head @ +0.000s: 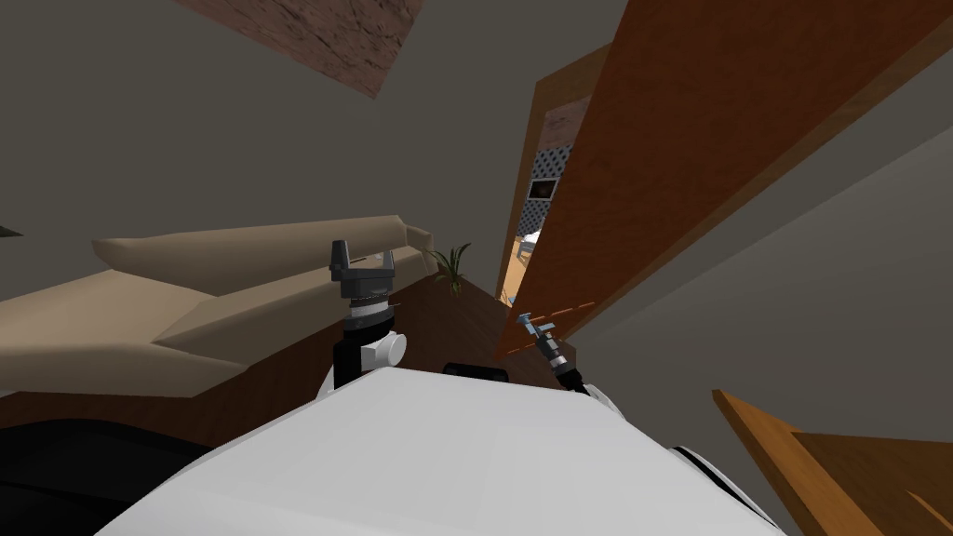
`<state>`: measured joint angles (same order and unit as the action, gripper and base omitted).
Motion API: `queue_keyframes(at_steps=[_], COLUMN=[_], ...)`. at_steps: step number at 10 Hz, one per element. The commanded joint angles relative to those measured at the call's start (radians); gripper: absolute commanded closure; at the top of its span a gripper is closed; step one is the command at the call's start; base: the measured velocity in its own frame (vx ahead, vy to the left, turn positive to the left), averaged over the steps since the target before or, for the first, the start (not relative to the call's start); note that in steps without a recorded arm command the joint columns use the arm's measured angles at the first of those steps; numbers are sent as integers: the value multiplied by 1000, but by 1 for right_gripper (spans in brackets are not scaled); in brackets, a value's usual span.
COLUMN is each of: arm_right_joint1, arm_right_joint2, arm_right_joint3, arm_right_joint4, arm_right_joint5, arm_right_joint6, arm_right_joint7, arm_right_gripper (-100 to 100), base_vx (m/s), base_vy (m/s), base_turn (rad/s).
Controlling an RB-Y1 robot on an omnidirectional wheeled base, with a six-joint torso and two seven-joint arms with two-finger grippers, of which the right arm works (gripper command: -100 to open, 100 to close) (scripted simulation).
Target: Pull the door open
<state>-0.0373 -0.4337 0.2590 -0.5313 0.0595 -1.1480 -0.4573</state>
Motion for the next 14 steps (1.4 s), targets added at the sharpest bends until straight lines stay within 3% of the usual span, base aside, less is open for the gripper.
queue_keyframes(at_steps=[1, 3, 5, 14], arm_right_joint1=[-1, -1, 6, 24], arm_right_joint2=[0, 0, -6, -24], arm_right_joint3=[0, 0, 16, 54], arm_right_joint4=[-1, -1, 17, 59], arm_right_joint5=[0, 0, 19, 66], arm_right_joint6=[-2, -2, -55, -190], arm_right_joint7=[0, 0, -4, -14], arm_right_gripper=[100, 100, 100, 100], base_vx=[0, 0, 14, 4], base_vy=[0, 0, 1, -2], base_turn=[0, 0, -58, -32])
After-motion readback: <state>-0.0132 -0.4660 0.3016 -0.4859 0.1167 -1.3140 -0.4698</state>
